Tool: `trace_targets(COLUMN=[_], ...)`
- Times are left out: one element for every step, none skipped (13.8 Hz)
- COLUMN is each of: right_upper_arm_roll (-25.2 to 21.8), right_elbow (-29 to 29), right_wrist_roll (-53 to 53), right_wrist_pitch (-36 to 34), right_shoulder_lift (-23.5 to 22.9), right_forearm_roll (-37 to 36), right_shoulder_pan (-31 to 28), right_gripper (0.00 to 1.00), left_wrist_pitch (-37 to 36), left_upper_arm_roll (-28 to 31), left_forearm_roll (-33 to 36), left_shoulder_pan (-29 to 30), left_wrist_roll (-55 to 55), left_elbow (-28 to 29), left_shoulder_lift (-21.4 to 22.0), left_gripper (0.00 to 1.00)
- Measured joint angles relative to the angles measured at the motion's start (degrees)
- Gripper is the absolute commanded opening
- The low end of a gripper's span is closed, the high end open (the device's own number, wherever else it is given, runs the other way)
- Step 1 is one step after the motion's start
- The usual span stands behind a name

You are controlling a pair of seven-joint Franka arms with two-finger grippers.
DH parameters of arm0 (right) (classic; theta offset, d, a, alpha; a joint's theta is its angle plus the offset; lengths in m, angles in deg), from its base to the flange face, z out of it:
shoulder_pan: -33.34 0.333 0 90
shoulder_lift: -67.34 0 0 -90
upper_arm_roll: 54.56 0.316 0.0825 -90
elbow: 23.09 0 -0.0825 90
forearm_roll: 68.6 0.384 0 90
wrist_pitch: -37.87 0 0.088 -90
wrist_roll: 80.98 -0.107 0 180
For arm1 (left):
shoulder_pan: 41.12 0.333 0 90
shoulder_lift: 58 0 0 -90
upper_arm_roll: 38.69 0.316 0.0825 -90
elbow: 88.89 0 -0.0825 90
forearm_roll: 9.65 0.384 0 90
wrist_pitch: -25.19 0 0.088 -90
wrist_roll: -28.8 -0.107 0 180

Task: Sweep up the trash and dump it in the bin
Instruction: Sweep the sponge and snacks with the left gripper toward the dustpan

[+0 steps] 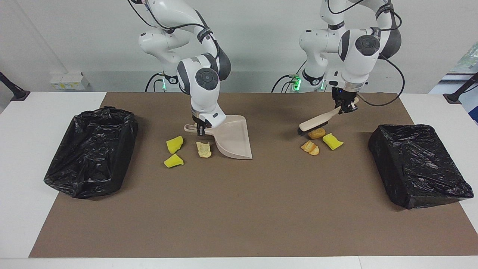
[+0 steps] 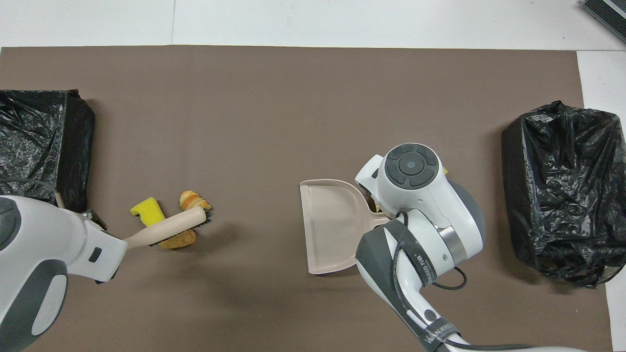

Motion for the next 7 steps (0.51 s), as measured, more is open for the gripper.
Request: trace_targets(right_upper_arm_roll=[0.0, 0.0, 0.0, 0.0, 0.0, 0.0, 0.0], right_elbow=[0.0, 0.0, 0.0, 0.0, 0.1, 0.1, 0.1], right_wrist_roll=[0.0, 0.0, 0.0, 0.0, 0.0, 0.0, 0.0], right_wrist_pitch=[0.0, 0.0, 0.0, 0.0, 0.0, 0.0, 0.0], right_shoulder_lift=[0.0, 0.0, 0.0, 0.0, 0.0, 0.0, 0.0], right_forearm_roll=[0.0, 0.0, 0.0, 0.0, 0.0, 0.0, 0.0], right_shoulder_pan=[0.0, 0.0, -0.1, -0.1, -0.2, -0.2, -0.3], right_gripper=[0.0, 0.0, 0.0, 0.0, 0.0, 0.0, 0.0], left_wrist_pitch=[-0.2, -0.2, -0.2, -0.2, -0.1, -0.1, -0.1], left_upper_arm_roll=[0.1, 0.2, 0.3, 0.4, 0.5, 0.6, 0.7], left_forearm_roll=[0.0, 0.0, 0.0, 0.0, 0.0, 0.0, 0.0], left_shoulder_pan=[0.6, 1.8, 3.6, 5.4, 7.3, 8.7, 9.6], left_wrist_roll=[1.2, 2.3, 3.4, 5.5, 8.8, 12.3, 16.1], left_elbow=[-0.3, -0.3, -0.3, -0.3, -0.3, -0.3, -0.3], left_shoulder_lift=[0.4, 0.6, 0.6, 0.5, 0.5, 0.5, 0.5], left_gripper=[0.0, 0.0, 0.0, 0.0, 0.0, 0.0, 0.0])
